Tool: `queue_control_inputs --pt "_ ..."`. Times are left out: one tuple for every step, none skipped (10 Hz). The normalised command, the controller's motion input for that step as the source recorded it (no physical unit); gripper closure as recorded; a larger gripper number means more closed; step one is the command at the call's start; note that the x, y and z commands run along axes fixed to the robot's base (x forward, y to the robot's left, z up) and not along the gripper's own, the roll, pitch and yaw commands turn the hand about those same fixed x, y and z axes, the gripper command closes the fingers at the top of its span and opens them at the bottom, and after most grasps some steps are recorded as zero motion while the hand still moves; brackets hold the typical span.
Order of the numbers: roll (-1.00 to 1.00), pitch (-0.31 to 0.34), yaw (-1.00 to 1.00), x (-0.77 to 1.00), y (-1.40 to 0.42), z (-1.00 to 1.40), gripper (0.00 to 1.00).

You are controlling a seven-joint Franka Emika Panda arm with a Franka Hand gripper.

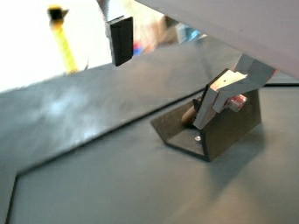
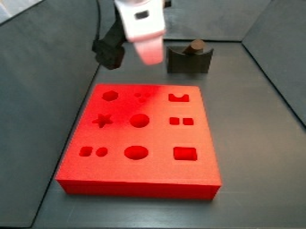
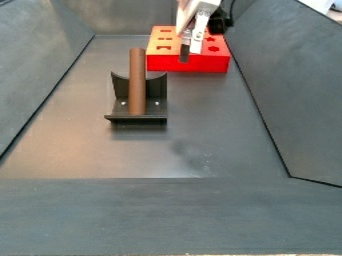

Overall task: Pick up the oval object. Move up. Place the oval object on the fixture. Regrasp the oval object. Move to above the board. Insert the oval object.
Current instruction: Regrasp the oval object.

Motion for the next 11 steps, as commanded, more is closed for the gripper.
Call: queue_control_inputs --pt "0.66 0.624 -0.62 0.02 -0.01 -0.04 0.00" --pt "0.49 0.713 -0.38 0.04 -0.01 -0.04 0.00" --pt "0.38 0.733 -0.16 0.06 -0.01 -0.03 0.00" --pt "0.29 0.701 0.09 0.06 -0.03 -0.03 0.00" --pt "0.23 0.642 0.29 0.07 -0.05 -0.01 0.00" --pt "0.20 0.592 0.36 0.08 -0.05 -0.01 0.00" --pt "0.17 0.437 0.45 0.08 -0.05 -0.01 0.00" --pt "0.14 0.268 0.49 0.07 -0.04 -0.01 0.00" --pt "0.12 0.156 0.47 0.06 -0.05 -0.01 0.00" --pt "0.10 0.060 0.43 0.06 -0.04 -0.01 0.00" --pt "0.09 -0.018 0.39 0.05 -0.04 -0.01 0.00"
